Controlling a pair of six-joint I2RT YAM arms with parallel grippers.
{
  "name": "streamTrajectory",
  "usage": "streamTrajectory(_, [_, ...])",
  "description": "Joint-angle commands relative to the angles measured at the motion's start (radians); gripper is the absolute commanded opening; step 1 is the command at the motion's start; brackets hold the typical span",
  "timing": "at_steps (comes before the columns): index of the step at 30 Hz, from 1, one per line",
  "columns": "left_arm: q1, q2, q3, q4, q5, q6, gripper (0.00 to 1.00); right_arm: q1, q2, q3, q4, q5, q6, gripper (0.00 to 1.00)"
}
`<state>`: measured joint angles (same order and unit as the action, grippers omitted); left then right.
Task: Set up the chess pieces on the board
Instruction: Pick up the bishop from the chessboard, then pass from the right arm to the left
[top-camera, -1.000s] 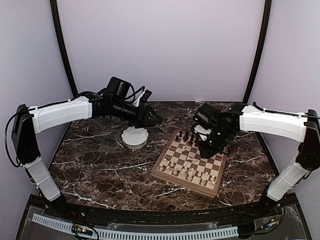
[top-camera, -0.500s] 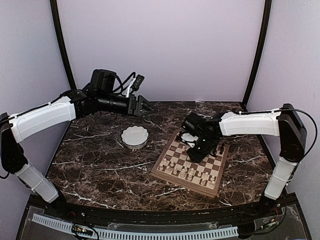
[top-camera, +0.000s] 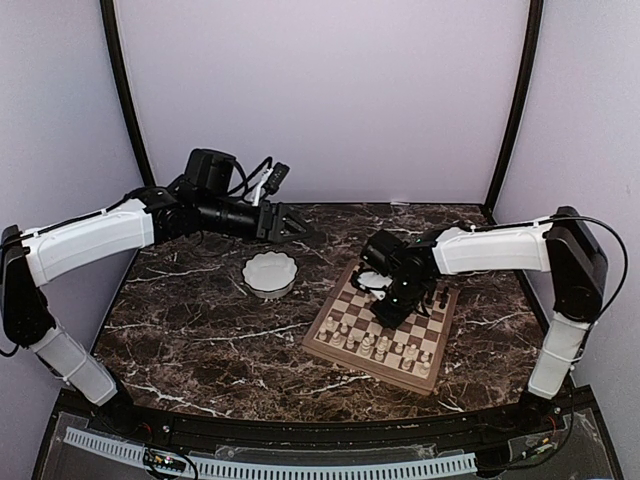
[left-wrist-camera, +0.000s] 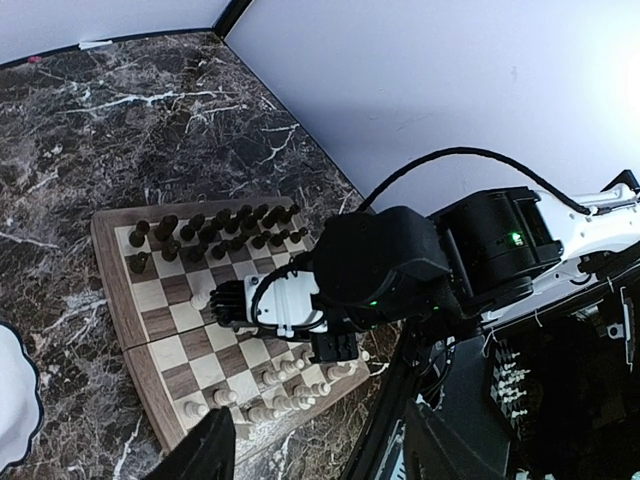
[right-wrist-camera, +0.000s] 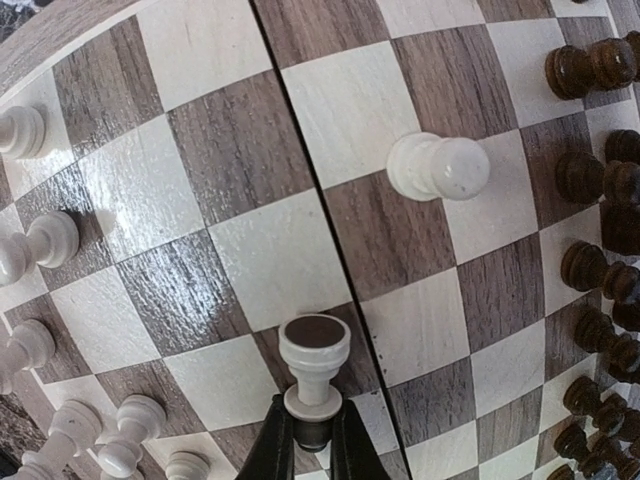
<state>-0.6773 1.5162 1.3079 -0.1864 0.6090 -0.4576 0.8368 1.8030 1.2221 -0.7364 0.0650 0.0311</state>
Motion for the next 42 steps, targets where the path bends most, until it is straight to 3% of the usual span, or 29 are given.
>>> streamTrajectory(1, [0.000, -0.028, -0.043, 0.017, 0.008, -0.051, 0.59, -0.005, -0.056, 0.007, -0.014, -0.015, 0.002, 0.00])
streamTrajectory(9, [0.010, 0.071, -0.069, 0.064, 0.121, -0.212, 0.59, 0.037, -0.173, 0.136, -0.082, -0.102, 0.044, 0.00])
streamTrajectory(21, [0.002, 0.221, -0.046, 0.183, 0.312, -0.356, 0.59, 0.138, -0.094, 0.335, -0.117, -0.096, 0.042, 0.00])
streamTrajectory(37, [-0.009, 0.248, -0.067, 0.263, 0.366, -0.417, 0.35, 0.161, -0.094, 0.376, -0.106, -0.103, 0.038, 0.00])
streamTrajectory(42, [-0.015, 0.261, -0.059, 0.267, 0.379, -0.425, 0.32, 0.163, -0.096, 0.380, -0.103, -0.098, 0.036, 0.00])
